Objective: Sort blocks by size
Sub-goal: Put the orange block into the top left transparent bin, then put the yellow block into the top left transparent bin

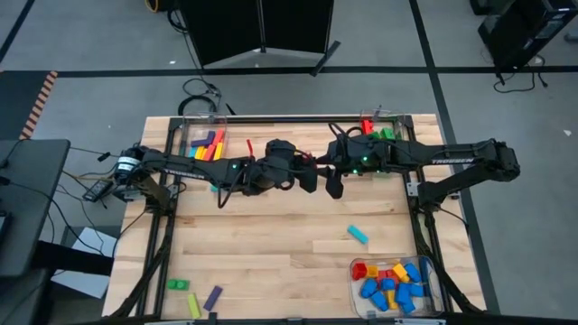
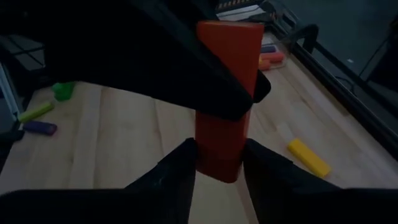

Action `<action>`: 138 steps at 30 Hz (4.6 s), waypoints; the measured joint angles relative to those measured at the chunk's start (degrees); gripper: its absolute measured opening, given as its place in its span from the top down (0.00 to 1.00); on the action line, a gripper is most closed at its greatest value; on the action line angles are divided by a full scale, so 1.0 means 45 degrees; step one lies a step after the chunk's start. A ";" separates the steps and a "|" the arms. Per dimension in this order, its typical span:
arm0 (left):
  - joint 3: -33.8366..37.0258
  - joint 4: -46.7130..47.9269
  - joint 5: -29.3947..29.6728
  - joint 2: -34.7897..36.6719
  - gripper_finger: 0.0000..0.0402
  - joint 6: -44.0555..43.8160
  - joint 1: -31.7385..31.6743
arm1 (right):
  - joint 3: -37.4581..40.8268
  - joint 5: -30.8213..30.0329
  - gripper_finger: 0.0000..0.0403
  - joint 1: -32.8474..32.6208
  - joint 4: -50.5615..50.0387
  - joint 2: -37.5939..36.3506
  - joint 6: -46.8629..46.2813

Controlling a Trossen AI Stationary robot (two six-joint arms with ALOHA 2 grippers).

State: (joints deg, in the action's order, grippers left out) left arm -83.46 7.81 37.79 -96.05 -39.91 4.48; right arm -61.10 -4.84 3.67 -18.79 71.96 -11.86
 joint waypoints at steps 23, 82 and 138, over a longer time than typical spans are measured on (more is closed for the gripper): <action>0.1684 0.5109 -0.0759 0.4177 0.84 0.2128 -0.2951 | 0.0005 -0.0267 0.25 0.1480 -0.1908 0.0005 -0.2038; 0.5983 0.7854 -0.6574 0.4940 0.55 0.3462 -1.1752 | 0.0024 -0.1681 0.29 0.1450 -0.1664 0.0005 -0.4755; -0.3497 0.7876 -0.9986 -0.6523 0.31 1.0529 -0.7419 | 0.0024 -0.1656 0.29 0.0623 -0.1963 0.0005 -0.5377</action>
State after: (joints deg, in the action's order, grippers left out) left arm -99.20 43.25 -7.15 -125.40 7.47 -28.91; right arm -60.99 -12.29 6.47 -27.62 71.99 -36.05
